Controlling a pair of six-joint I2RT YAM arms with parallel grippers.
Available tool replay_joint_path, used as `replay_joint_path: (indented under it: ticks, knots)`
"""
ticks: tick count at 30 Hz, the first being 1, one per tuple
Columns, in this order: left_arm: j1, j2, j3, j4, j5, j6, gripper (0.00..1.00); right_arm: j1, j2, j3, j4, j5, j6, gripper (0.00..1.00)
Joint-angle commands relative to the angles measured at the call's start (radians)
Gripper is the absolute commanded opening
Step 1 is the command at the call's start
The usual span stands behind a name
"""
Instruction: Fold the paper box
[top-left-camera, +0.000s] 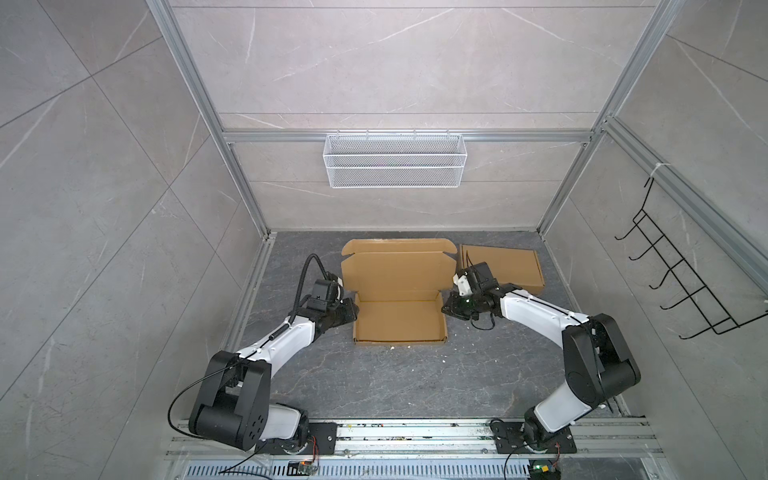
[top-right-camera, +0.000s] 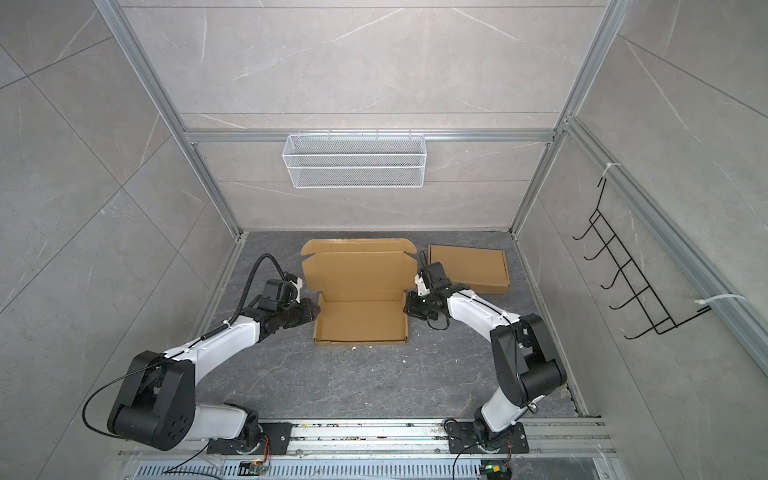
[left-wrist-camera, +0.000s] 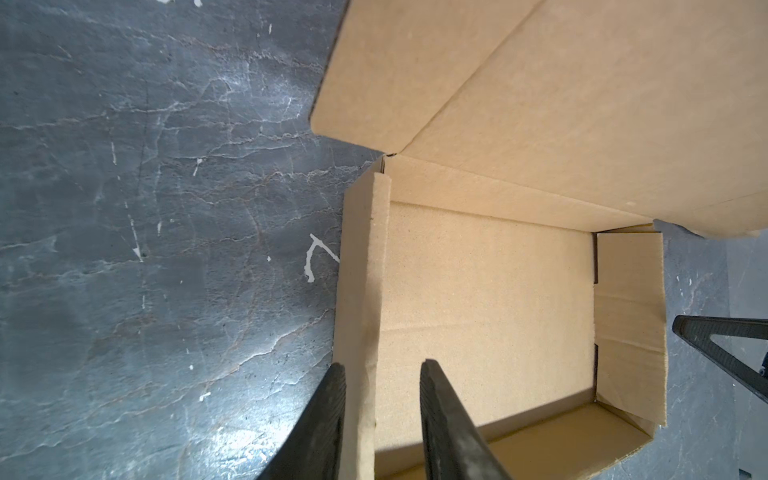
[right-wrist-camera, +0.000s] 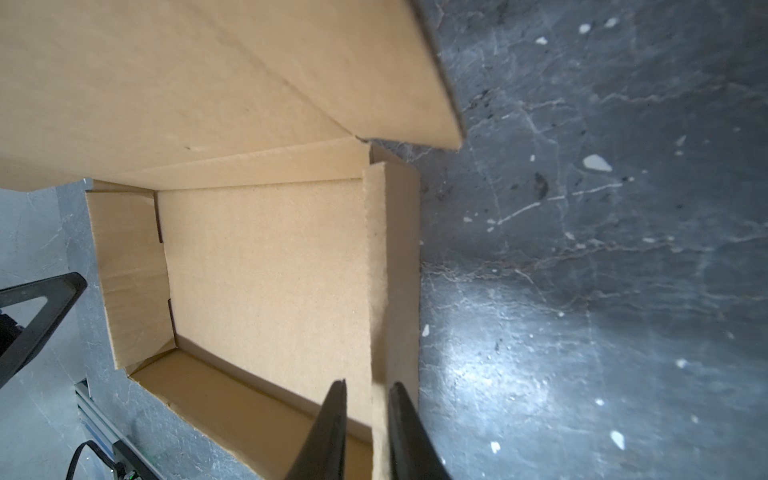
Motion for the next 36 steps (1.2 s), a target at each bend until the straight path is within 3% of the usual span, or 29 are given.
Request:
replay_joint_path:
  ticks: [1,8,12,18,21,22,23,25,28,29,31,34,36]
  knots:
    - [-0.001,0.010,-0.006,0.042,-0.006,0.020,0.34,0.001,0.028,-0.015,0.010,0.002,0.004,0.20]
    - [-0.001,0.020,-0.007,0.043,-0.005,0.019,0.32,0.000,0.060,-0.024,0.010,0.030,-0.008,0.18]
    - [-0.001,-0.016,0.006,0.011,-0.017,0.017,0.32,0.001,0.014,-0.023,0.008,0.018,-0.021,0.24]
    - [0.002,-0.112,0.069,-0.094,-0.112,0.069,0.36,-0.003,-0.112,0.038,-0.065,0.010,-0.127,0.59]
    - [0.007,-0.174,0.094,-0.130,-0.179,0.117,0.42,-0.003,-0.203,0.064,-0.116,0.087,-0.203,0.81]
    - [0.010,-0.193,0.101,-0.134,-0.197,0.131,0.46,-0.003,-0.241,0.063,-0.119,0.130,-0.235,0.97]
    - [0.014,-0.212,0.104,-0.137,-0.219,0.140,0.49,-0.003,-0.288,0.049,-0.109,0.195,-0.250,1.00]
    - [0.027,-0.239,0.112,-0.134,-0.245,0.159,0.55,-0.003,-0.375,0.015,-0.061,0.353,-0.259,0.99]
    - [0.058,-0.254,0.125,-0.123,-0.260,0.181,0.81,-0.003,-0.457,-0.041,0.058,0.523,-0.238,0.99]
    - [0.077,-0.250,0.136,-0.118,-0.247,0.190,0.88,-0.004,-0.453,-0.041,0.089,0.525,-0.247,0.99]
    - [0.116,-0.232,0.158,-0.100,-0.201,0.196,0.92,-0.007,-0.412,-0.001,0.107,0.448,-0.319,0.98]
    - [0.198,-0.203,0.180,-0.027,-0.034,0.200,0.86,-0.027,-0.360,0.050,0.133,0.337,-0.380,0.87]
    - [0.216,-0.179,0.193,0.011,0.012,0.221,0.82,-0.056,-0.360,0.010,0.249,0.255,-0.378,0.84]
